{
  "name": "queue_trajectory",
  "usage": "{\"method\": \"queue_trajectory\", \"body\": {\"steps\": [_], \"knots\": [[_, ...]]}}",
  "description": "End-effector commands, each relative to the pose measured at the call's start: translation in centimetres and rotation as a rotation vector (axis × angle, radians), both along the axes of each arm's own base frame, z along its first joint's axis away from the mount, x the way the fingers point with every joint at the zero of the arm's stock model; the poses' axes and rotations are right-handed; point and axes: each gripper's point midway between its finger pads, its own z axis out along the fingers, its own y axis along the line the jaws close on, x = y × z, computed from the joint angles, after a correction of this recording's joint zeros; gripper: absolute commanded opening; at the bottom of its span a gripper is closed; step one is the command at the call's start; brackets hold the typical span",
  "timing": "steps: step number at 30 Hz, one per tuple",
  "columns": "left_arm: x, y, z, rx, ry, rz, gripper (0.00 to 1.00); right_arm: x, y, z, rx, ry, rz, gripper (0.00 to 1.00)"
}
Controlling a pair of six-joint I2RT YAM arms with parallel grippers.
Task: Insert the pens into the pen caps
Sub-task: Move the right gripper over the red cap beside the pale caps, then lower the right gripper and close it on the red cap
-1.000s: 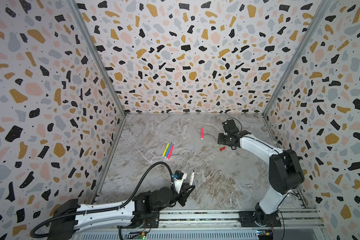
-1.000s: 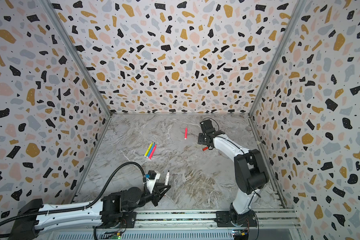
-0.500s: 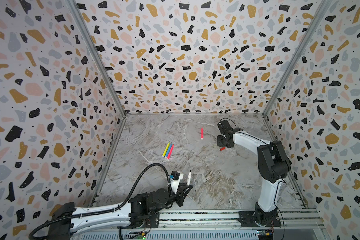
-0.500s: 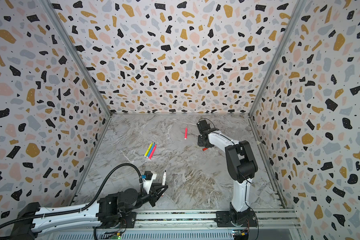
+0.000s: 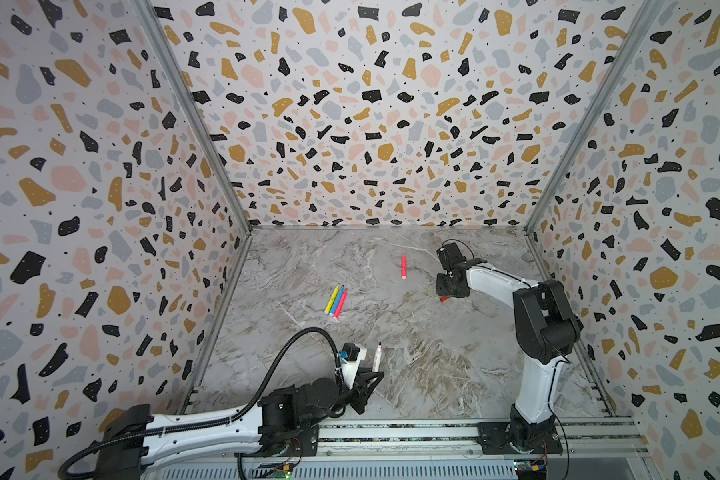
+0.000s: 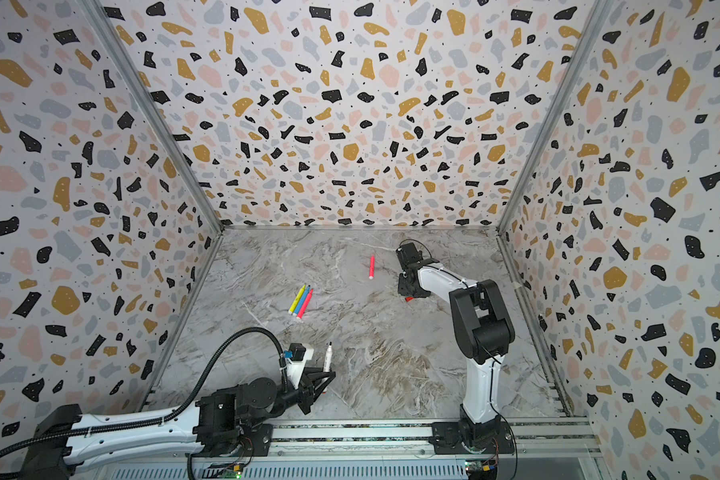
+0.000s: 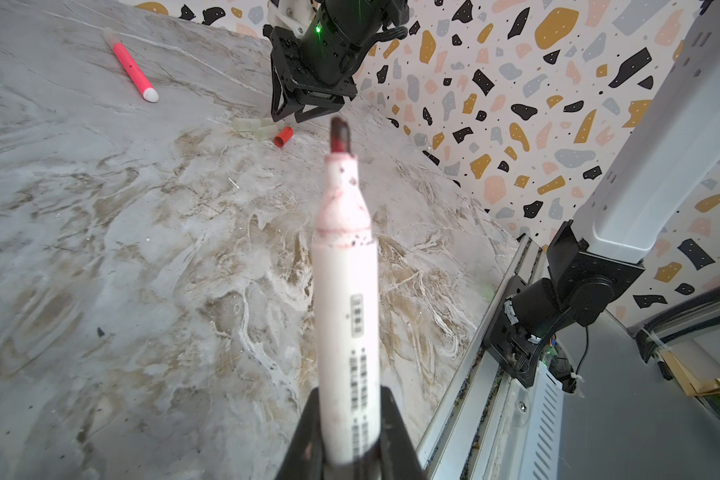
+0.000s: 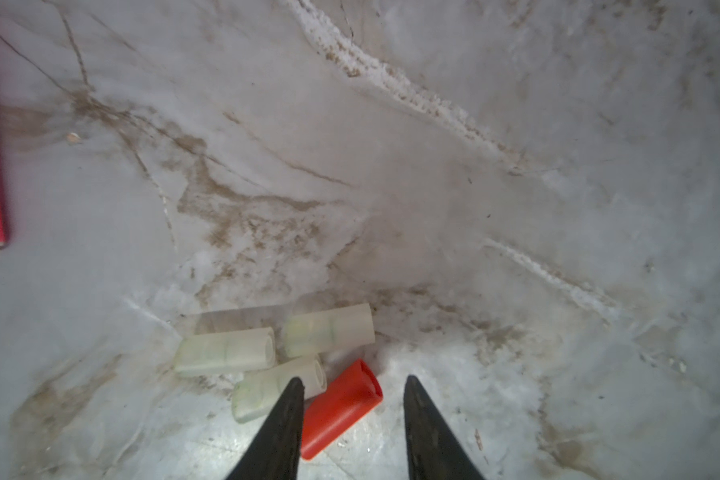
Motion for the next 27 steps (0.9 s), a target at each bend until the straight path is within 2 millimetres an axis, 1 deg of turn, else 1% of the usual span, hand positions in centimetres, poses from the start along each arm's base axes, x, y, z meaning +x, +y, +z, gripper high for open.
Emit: {"method": "queue_trajectory", "body": {"steps": [1, 10, 18, 27], "knots": [[0.2, -0.1, 1.1, -0.042, -0.015, 0.017, 0.0, -0.2, -0.4, -0.3, -0.017, 0.003, 0.001, 0.4], [0.3, -0.1, 1.0, -0.041, -0.014, 0.022, 0.0, -0.7, -0.4, -1.9, -0.013, 0.032, 0.008, 0.39], [0.3, 0.0, 0.9, -0.04, -0.014, 0.022, 0.0, -2.1, -0.8, -3.3, -0.018, 0.061, 0.008, 0.35], [0.4, 0.0, 1.0, -0.044, -0.019, 0.025, 0.0, -3.9, -0.4, -3.1, -0.007, 0.05, 0.025, 0.29]]}}
